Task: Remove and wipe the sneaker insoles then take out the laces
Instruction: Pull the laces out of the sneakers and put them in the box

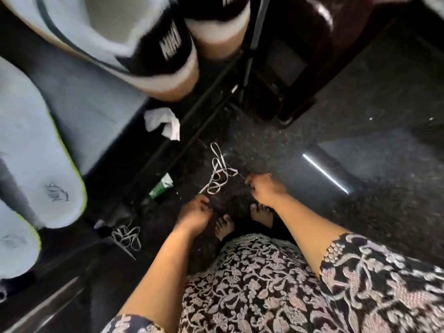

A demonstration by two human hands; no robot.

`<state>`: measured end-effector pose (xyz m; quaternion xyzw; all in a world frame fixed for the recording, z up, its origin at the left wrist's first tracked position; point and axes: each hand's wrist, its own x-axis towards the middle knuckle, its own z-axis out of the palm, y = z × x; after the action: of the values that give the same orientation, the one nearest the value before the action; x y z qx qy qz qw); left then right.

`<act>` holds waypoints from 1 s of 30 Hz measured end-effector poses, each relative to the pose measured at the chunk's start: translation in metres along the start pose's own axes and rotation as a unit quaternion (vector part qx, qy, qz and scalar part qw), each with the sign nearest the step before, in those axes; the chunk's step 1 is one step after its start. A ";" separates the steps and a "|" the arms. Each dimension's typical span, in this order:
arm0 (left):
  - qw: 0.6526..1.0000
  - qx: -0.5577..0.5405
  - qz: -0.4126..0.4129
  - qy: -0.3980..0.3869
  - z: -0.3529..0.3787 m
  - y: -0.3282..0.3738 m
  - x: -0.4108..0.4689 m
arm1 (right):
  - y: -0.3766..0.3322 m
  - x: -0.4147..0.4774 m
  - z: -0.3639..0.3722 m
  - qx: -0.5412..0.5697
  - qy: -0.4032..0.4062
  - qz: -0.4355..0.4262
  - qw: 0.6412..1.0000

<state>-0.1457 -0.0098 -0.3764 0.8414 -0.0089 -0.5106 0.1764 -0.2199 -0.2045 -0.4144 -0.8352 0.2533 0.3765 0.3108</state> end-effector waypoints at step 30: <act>0.981 -0.111 0.107 0.120 0.059 -0.023 0.079 | -0.011 0.095 0.061 0.399 0.003 -0.057 0.915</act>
<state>-0.1627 -0.0207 -0.4754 0.8662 -0.0208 -0.3819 0.3217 -0.1857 -0.1719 -0.5179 -0.6558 0.3356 0.2234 0.6383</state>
